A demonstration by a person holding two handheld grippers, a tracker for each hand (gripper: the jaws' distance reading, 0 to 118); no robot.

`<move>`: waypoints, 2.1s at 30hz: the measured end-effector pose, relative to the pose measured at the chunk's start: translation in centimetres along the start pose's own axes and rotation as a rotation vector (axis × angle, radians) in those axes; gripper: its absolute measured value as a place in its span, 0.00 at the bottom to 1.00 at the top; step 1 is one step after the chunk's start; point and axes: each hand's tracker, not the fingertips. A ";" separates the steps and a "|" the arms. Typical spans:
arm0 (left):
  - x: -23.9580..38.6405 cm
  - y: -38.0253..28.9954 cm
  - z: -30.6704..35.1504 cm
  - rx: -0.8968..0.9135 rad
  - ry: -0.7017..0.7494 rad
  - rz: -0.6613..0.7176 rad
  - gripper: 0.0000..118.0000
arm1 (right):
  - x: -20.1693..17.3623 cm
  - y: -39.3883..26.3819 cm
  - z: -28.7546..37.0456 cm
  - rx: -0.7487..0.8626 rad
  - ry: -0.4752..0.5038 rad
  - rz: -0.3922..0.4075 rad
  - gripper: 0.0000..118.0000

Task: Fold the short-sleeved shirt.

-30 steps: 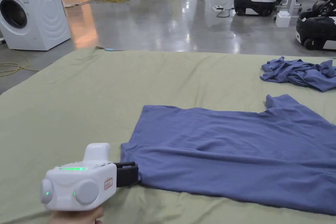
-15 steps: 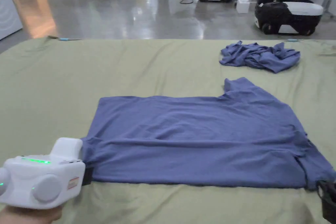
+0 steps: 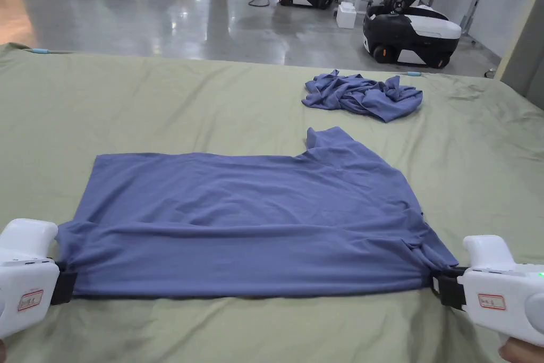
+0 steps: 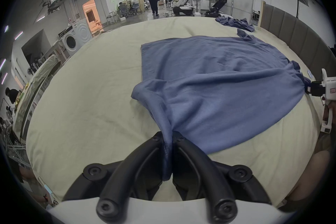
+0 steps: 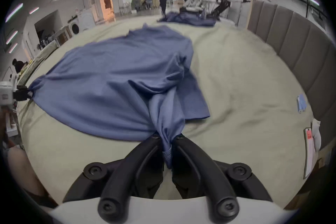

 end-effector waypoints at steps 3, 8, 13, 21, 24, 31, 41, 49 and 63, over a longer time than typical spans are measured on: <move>-0.6 -0.1 1.6 0.020 -0.032 0.042 0.06 | -0.9 0.0 2.7 0.024 0.034 -0.047 0.06; -1.9 -1.8 6.6 0.058 -0.123 0.112 0.06 | -1.6 -1.9 8.5 0.078 0.045 -0.030 0.06; -4.0 -7.5 10.2 -0.006 -0.185 0.175 0.06 | -2.3 -6.8 14.4 0.061 0.039 -0.003 0.06; -2.7 -14.3 12.7 0.033 -0.124 0.192 0.94 | -3.3 -13.1 15.0 -0.039 -0.070 0.032 0.45; -3.1 -14.4 14.6 0.201 -0.117 0.167 1.00 | -3.5 -13.2 15.9 0.038 -0.210 0.018 0.98; -4.0 -9.2 21.6 0.551 -0.057 0.195 0.66 | -5.3 -7.4 22.5 0.467 -0.203 -0.007 0.37; -7.1 7.3 7.1 0.228 -0.075 0.198 0.00 | -6.7 4.8 15.7 0.436 -0.104 0.059 0.02; -8.6 8.5 -8.8 -0.073 -0.066 0.293 1.00 | -8.4 7.8 8.9 0.349 -0.012 0.137 0.02; -5.2 6.7 -7.8 -0.011 -0.022 0.126 0.01 | -6.6 8.2 4.8 0.244 -0.004 0.157 0.02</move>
